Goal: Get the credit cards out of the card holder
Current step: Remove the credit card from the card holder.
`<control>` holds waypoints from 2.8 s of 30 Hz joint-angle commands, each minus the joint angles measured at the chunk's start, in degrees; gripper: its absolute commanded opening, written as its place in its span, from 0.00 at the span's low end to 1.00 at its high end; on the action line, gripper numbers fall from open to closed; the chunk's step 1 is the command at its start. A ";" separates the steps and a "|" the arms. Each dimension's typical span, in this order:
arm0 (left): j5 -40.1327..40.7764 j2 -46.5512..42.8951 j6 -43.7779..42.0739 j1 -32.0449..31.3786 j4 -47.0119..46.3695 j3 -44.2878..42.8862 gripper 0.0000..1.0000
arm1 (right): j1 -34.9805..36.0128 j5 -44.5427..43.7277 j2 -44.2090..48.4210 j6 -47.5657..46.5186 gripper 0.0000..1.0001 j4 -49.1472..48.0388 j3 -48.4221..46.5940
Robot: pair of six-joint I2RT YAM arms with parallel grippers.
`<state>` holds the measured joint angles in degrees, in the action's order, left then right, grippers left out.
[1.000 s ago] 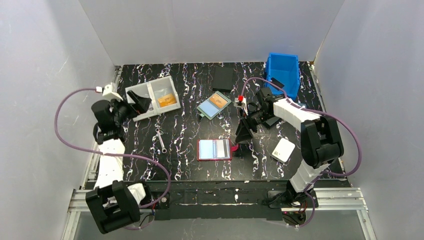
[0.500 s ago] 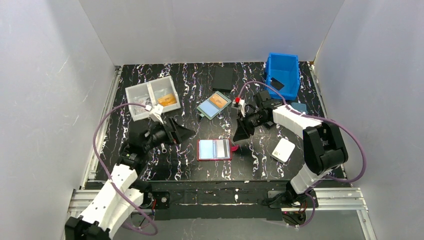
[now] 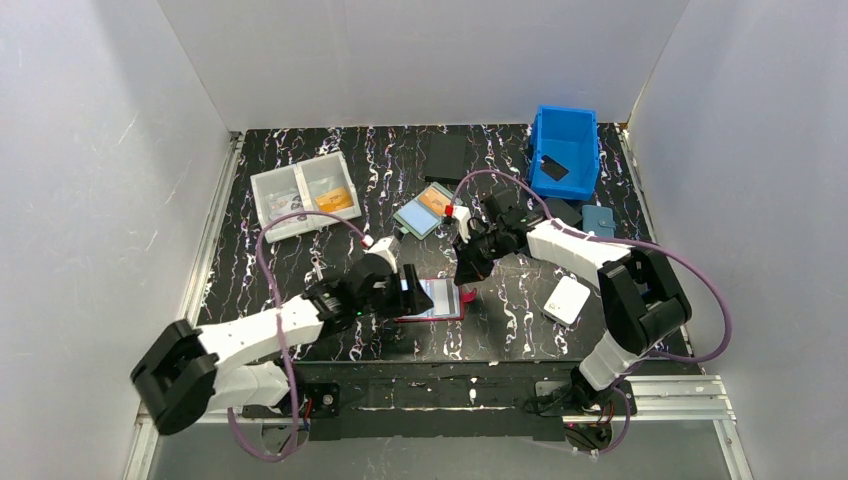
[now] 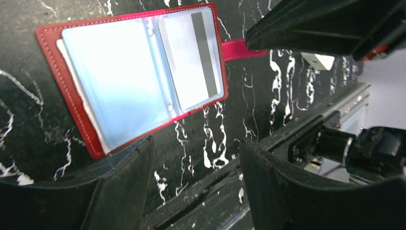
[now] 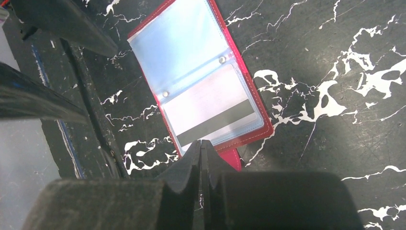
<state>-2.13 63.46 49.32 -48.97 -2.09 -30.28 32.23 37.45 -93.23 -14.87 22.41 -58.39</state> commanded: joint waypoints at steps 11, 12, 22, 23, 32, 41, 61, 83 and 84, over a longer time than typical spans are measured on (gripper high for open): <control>7.09 15.02 0.70 -3.87 -4.03 -8.34 0.64 | 0.38 3.85 -5.53 6.22 0.25 -2.03 -0.22; 7.02 15.27 0.88 -3.85 -4.89 -7.98 0.64 | 0.30 4.19 -5.55 6.85 0.26 -2.73 0.04; 7.74 16.73 2.87 -3.86 -10.85 -5.19 0.66 | -1.23 4.97 -8.09 13.29 0.23 -6.15 1.57; 7.83 16.99 3.09 -3.86 -11.32 -4.93 0.66 | -1.39 4.91 -8.30 13.68 0.23 -6.34 1.65; 6.46 20.81 5.35 -2.61 -16.52 -2.69 0.66 | -2.65 5.07 -12.02 16.79 0.27 -7.91 2.40; 3.30 25.42 7.36 -0.46 -22.17 -0.60 0.56 | -4.19 5.32 -15.58 19.09 0.28 -9.17 2.74; -0.51 29.25 10.22 -0.08 -26.54 0.86 0.36 | -4.20 13.71 -18.61 23.65 0.20 -13.54 3.39; -2.41 25.77 16.29 4.52 -35.68 12.24 0.00 | -4.22 3.44 -19.39 18.85 0.27 -8.09 1.62; -2.51 25.54 16.27 4.64 -35.75 12.53 0.00 | -4.19 3.28 -19.42 18.75 0.28 -8.01 1.58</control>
<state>-4.10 89.82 66.54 -45.12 -41.69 -20.95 27.27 51.16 -109.97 8.36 12.34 -57.14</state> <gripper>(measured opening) 0.018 0.257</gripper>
